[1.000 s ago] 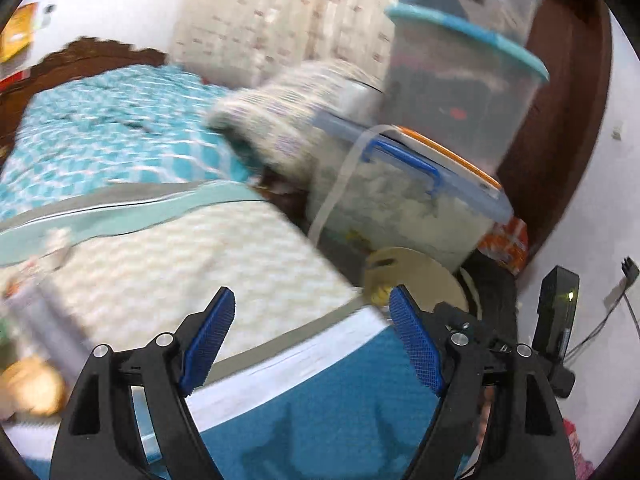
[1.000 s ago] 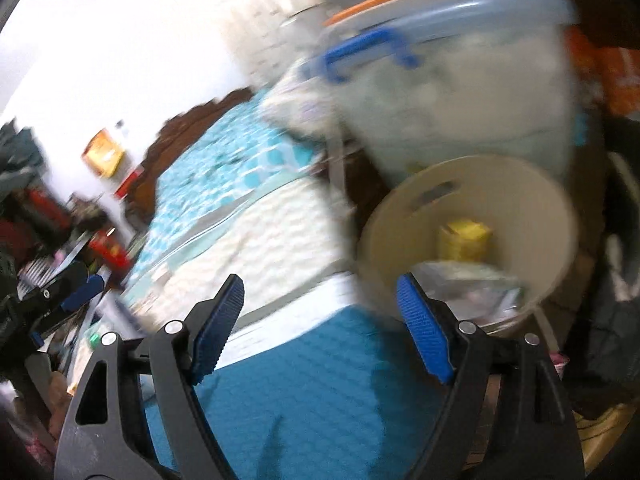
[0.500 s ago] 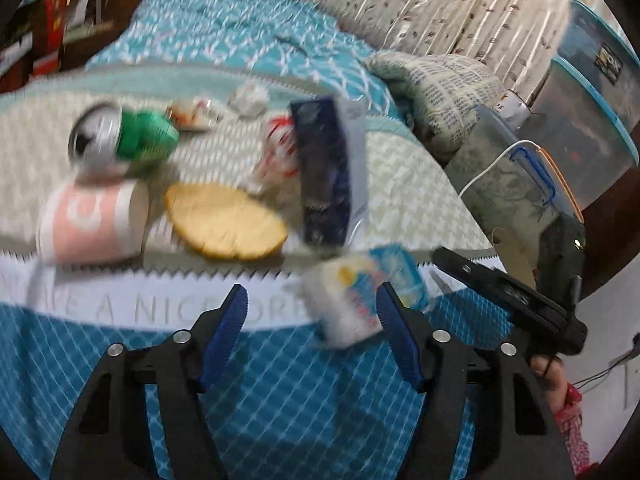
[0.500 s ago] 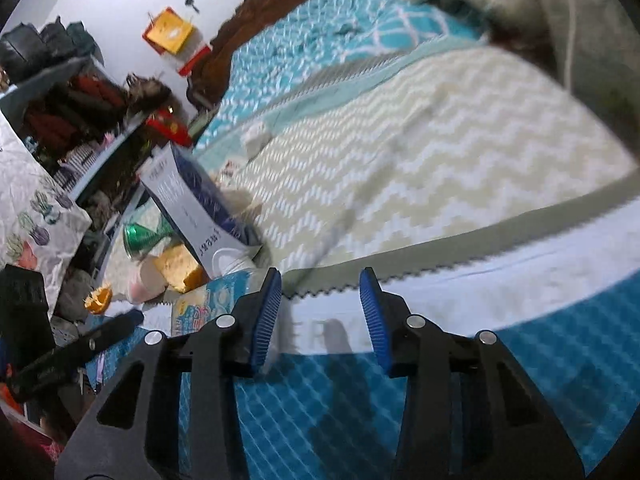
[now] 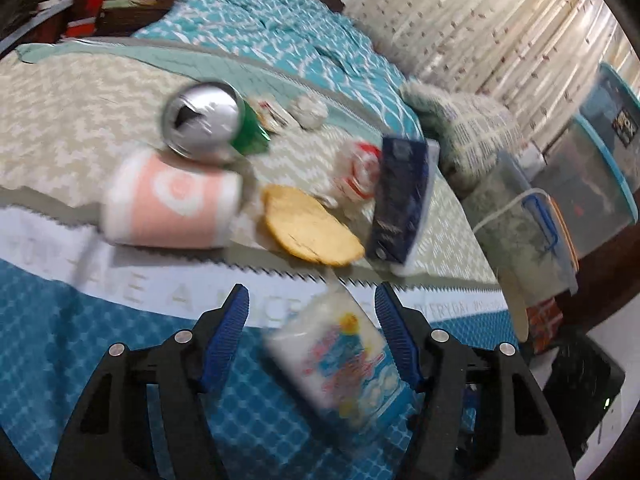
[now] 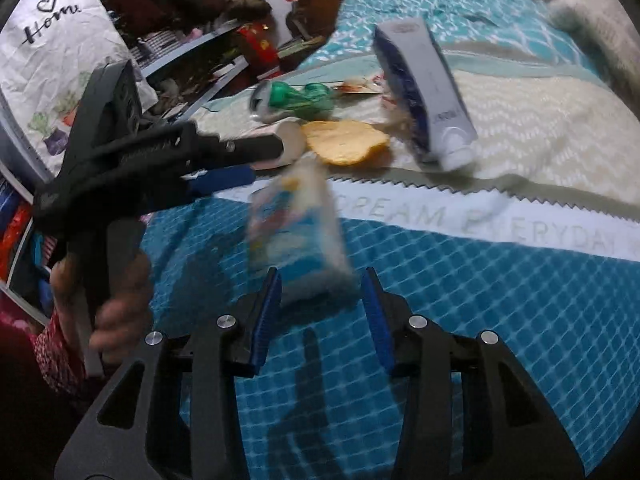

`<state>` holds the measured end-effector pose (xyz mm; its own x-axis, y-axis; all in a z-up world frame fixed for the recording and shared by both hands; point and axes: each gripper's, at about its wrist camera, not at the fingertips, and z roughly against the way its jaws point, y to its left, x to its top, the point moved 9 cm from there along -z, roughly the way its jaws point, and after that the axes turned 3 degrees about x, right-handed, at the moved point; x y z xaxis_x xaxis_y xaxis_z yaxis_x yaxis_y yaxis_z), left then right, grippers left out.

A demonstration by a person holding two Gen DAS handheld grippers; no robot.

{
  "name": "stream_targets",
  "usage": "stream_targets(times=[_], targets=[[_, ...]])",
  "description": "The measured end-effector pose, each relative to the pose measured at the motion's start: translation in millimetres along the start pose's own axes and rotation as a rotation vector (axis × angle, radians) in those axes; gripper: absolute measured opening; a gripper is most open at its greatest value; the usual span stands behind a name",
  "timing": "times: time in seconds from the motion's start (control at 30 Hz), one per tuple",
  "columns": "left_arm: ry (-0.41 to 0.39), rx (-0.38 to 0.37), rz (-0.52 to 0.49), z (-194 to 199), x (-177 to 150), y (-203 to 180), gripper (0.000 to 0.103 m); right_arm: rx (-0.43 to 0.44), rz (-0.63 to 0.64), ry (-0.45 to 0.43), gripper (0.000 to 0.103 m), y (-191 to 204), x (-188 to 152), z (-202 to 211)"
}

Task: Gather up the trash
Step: 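Move both tools back toward the white-blue tissue pack on the bed, then grasp the white-blue tissue pack with the left tool while the right tool grasps the milk carton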

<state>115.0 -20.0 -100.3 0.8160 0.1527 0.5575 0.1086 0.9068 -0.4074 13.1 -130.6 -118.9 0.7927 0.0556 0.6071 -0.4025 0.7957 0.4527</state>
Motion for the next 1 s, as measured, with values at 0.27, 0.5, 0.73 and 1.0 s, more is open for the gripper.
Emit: stream_targets(times=[0.27,0.5,0.73,1.0], targets=[[-0.011,0.014,-0.033,20,-12,1,0.071,-0.043,-0.112,-0.090,0.045,-28,-3,32],[0.026,-0.013,-0.075,20,-29,-15,0.072,-0.104,-0.161,-0.138,0.045,-48,1,52],[0.033,-0.021,-0.100,22,-34,-23,0.073,-0.131,-0.174,-0.148,0.045,-53,1,55],[0.052,-0.048,-0.111,20,-37,-26,0.073,-0.154,-0.165,-0.162,0.045,-55,6,56]])
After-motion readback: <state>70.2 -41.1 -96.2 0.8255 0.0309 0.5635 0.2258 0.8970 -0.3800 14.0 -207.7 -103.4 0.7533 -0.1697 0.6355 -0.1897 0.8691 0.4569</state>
